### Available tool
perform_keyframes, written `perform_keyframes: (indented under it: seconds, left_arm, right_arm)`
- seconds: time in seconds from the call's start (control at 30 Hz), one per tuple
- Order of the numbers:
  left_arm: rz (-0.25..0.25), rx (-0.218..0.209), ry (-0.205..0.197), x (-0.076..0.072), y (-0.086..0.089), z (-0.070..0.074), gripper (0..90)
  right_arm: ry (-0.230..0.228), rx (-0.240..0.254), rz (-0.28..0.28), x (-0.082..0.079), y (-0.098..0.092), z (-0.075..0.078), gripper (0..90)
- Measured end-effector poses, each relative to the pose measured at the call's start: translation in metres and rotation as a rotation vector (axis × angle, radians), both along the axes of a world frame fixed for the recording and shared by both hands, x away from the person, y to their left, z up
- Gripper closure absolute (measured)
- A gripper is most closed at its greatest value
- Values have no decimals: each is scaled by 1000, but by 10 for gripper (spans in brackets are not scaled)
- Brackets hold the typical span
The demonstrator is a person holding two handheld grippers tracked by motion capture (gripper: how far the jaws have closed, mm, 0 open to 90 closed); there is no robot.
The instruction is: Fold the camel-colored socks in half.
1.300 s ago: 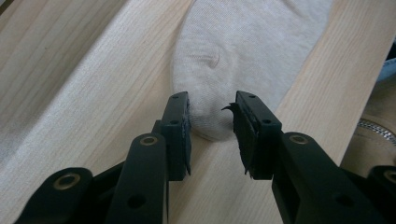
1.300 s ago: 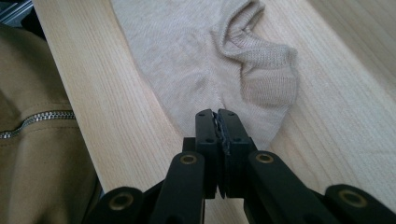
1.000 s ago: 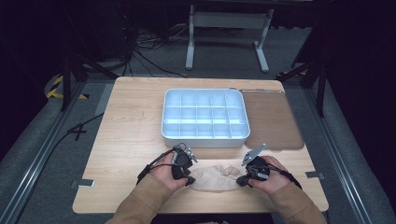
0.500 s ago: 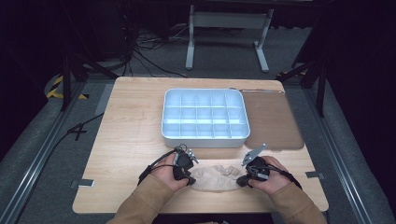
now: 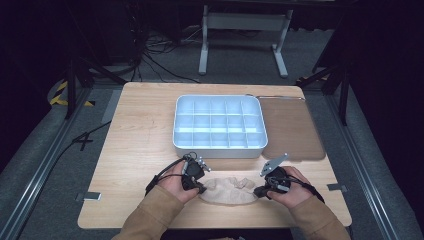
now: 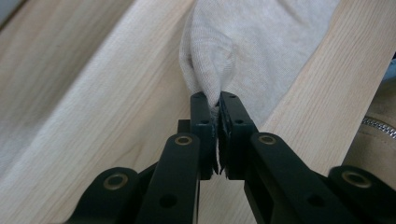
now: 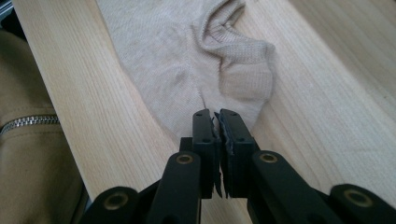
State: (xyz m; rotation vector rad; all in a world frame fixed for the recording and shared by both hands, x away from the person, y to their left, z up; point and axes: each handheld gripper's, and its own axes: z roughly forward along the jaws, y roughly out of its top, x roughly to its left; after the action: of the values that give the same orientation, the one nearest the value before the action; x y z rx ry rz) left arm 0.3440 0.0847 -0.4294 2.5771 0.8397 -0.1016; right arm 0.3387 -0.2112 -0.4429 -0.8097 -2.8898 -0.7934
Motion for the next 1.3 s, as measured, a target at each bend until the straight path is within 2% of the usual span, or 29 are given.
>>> perform_keyframes:
  seconds: [0.03, 0.07, 0.1, 0.13, 0.2, 0.4, 0.43, 0.53, 0.83, 1.03, 1.1, 1.13, 1.3]
  left_arm:
    - [9, -15, 5, 0, 4, 3, 855]
    - [9, -15, 5, 0, 4, 3, 855]
    - [12, -11, 8, 0, 6, 5, 855]
    - [17, -12, 6, 0, 7, 7, 855]
    - [25, -15, 6, 0, 12, 12, 855]
    - [28, -24, 14, 0, 16, 17, 854]
    - [19, -23, 18, 1, 16, 17, 853]
    - [15, -25, 29, 3, 14, 17, 853]
    - [-44, -78, 0, 5, -6, 32, 852]
    - [-52, -101, -26, 9, -17, 34, 851]
    - [-63, -119, -22, 11, -24, 35, 851]
    - [-70, -121, -32, 11, -28, 35, 851]
    - [-106, -124, -28, 11, -45, 33, 850]
  right_arm:
    - [-16, 5, -6, -1, 2, 0, 872]
    - [-16, 5, -6, -1, 2, 0, 872]
    - [-43, 16, -10, -2, 6, -1, 876]
    - [-43, 16, -10, -2, 6, -1, 876]
    - [-73, 34, 4, -4, 14, -4, 882]
    - [-87, 25, 4, -5, 22, -12, 889]
    - [-117, 17, 4, -7, 24, -12, 892]
    - [-130, 7, 4, -8, 25, -12, 893]
    - [-162, 58, -21, -13, 19, -17, 898]
    - [-188, 61, -11, -16, 18, -18, 898]
    - [-191, 67, -11, -17, 18, -18, 898]
    - [-193, 67, -13, -17, 18, -19, 898]
    - [-204, 68, -19, -19, 18, -19, 898]
